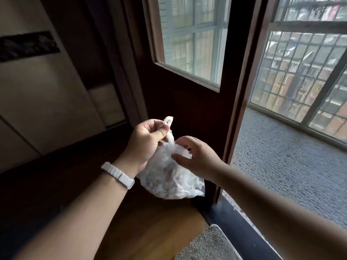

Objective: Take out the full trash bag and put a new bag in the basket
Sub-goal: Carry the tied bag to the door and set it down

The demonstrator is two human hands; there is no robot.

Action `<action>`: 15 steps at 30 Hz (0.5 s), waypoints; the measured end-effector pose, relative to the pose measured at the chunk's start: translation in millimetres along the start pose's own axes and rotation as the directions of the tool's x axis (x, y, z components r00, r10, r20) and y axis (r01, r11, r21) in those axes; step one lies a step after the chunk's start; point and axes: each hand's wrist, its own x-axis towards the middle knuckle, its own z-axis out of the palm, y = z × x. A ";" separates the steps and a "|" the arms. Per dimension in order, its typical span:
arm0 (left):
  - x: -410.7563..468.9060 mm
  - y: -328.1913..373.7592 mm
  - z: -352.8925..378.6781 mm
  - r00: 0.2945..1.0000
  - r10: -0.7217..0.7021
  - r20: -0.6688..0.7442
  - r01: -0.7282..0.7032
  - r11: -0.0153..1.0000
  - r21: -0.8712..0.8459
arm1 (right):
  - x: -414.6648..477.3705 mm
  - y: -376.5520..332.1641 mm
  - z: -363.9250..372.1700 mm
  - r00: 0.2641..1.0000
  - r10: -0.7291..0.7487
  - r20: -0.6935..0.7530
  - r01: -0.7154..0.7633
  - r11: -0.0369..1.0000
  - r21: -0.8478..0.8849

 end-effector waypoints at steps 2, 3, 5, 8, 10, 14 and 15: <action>27.8 -0.7 -7.3 0.999 0.031 -0.041 -0.029 0.999 0.029 | 35.8 8.9 3.3 0.998 -0.039 0.046 0.037 0.999 0.025; 40.2 -1.4 -12.8 0.997 0.038 -0.064 -0.036 0.999 0.036 | 53.8 11.9 6.4 0.995 -0.067 0.068 0.065 0.997 0.033; 62.1 -1.1 -29.3 0.992 0.056 -0.114 -0.047 0.996 0.074 | 86.4 15.4 14.7 0.990 -0.108 0.094 0.103 0.993 0.055; 89.0 2.4 -59.7 0.977 0.072 -0.201 -0.045 0.990 0.134 | 127.4 15.6 31.0 0.985 -0.134 0.111 0.125 0.988 0.085; 104.6 2.6 -79.9 0.970 0.080 -0.229 -0.050 0.990 0.133 | 153.0 13.9 45.3 0.977 -0.171 0.125 0.160 0.982 0.096; 133.9 -6.9 -131.8 0.948 0.085 -0.307 -0.044 0.989 0.141 | 205.6 8.7 86.1 0.965 -0.219 0.142 0.202 0.971 0.125; 140.7 -11.3 -148.5 0.940 0.078 -0.332 -0.037 0.991 0.126 | 219.1 7.4 99.0 0.964 -0.219 0.148 0.200 0.970 0.136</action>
